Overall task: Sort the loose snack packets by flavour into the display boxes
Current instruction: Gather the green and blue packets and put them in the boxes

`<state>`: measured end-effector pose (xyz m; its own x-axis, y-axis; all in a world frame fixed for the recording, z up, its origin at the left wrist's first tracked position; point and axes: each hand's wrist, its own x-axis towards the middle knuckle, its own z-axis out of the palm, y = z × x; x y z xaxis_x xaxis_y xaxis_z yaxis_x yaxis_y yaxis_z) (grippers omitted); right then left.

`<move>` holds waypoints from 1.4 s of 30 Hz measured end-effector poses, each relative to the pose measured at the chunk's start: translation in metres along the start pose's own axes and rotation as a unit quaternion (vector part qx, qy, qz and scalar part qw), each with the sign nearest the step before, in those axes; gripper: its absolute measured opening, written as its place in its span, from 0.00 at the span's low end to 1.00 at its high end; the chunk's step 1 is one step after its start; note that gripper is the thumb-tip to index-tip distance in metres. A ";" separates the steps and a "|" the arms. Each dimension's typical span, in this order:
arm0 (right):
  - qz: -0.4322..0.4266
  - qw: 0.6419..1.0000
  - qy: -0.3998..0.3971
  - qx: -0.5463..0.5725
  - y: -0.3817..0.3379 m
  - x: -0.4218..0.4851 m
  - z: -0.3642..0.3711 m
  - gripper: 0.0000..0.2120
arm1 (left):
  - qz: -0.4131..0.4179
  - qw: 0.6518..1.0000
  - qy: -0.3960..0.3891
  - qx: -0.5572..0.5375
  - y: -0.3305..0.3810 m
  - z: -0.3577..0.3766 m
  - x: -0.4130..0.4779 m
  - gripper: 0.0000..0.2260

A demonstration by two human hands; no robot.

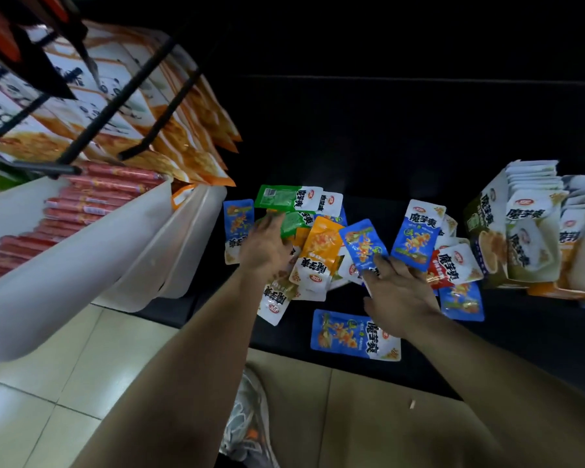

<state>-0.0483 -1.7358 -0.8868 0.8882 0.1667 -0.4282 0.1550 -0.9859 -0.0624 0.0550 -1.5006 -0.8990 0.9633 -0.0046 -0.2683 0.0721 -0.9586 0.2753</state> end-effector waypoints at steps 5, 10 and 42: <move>0.005 0.999 0.022 0.030 -0.005 0.009 -0.004 0.27 | -0.009 0.997 0.066 0.042 -0.003 0.009 -0.002 0.22; -0.008 0.997 0.050 0.065 -0.018 0.024 -0.011 0.25 | 0.040 0.991 0.048 0.116 -0.021 0.000 -0.007 0.20; 0.126 0.846 0.072 0.513 -0.006 0.040 -0.017 0.11 | 0.060 0.997 0.024 0.030 0.014 -0.013 0.046 0.29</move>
<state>-0.0062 -1.7231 -0.8884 0.8919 -0.1242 -0.4347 -0.4390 -0.4683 -0.7668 0.1033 -1.5103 -0.8953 0.9753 -0.1081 -0.1925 -0.0584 -0.9672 0.2473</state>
